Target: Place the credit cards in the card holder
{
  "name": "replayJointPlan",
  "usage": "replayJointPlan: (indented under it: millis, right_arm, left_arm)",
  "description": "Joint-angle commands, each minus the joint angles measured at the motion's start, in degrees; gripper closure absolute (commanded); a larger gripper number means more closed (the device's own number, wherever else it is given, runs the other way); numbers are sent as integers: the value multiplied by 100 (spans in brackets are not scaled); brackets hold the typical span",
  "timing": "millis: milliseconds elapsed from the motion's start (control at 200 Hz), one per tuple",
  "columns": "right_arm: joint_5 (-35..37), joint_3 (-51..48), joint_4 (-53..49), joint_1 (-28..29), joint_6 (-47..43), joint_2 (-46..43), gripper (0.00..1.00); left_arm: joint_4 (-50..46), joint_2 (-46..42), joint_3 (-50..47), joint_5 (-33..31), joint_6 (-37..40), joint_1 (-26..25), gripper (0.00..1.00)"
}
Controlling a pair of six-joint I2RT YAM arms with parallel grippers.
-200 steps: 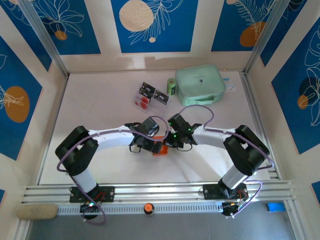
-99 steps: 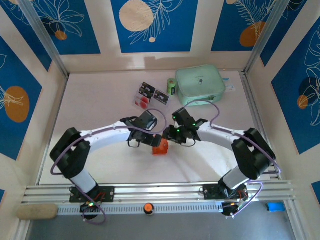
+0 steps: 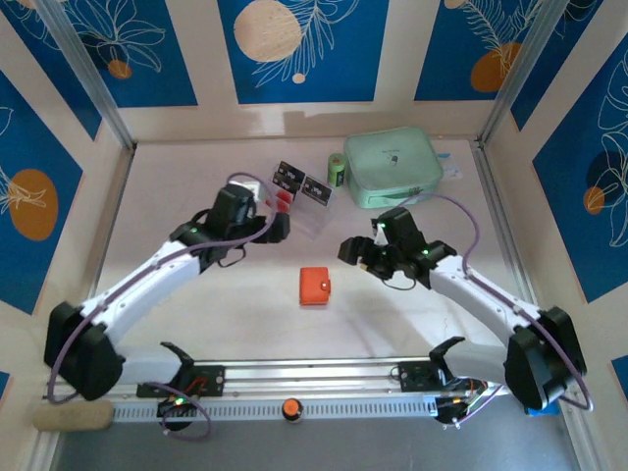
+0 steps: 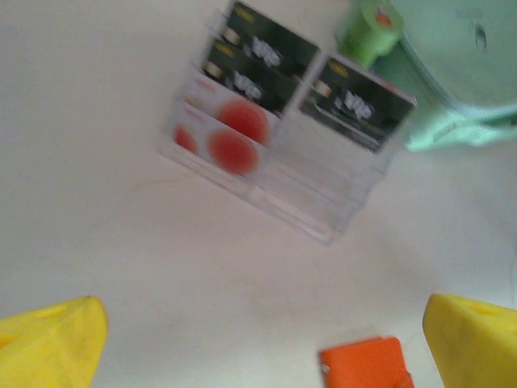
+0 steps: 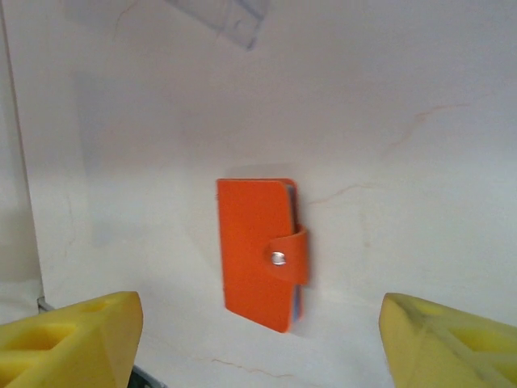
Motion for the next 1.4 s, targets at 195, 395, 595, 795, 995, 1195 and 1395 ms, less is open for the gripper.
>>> replayJointPlan:
  millis: [195,395,595,795,995,1195,1395]
  right_arm:
    - [1575,-117,-594,-1187,-1034,-1089,0]
    - [2825,-431,482,-1695,-1656,-1198,1]
    - [3164,-753,1742,-2226,-2143,-714,1]
    - [3064,-1098,3116,-2523,-2619,172,1]
    - [2630,-1342,4633,-2508,-3233,1032,1]
    - [2050,-1585,5864,-2507,-3716,1598,1]
    - [1379,-2312,7935,-2630,-3734,2296,1]
  left_arm:
    - [2189,-1649,-1772,-2184,1841,222,0]
    - [3615,-2014,-2737,-2809,2862,740,0]
    - [4826,-1105,-3325,-2656,3013,1359,0]
    - [6025,129,-3614,-2564,3124,1589,0]
    - [6702,1077,-3654,-2019,3004,1919,0]
    - [7185,1727,-3472,-1047,2951,2187,0]
    - [7725,2213,-3560,-485,2998,2284,0]
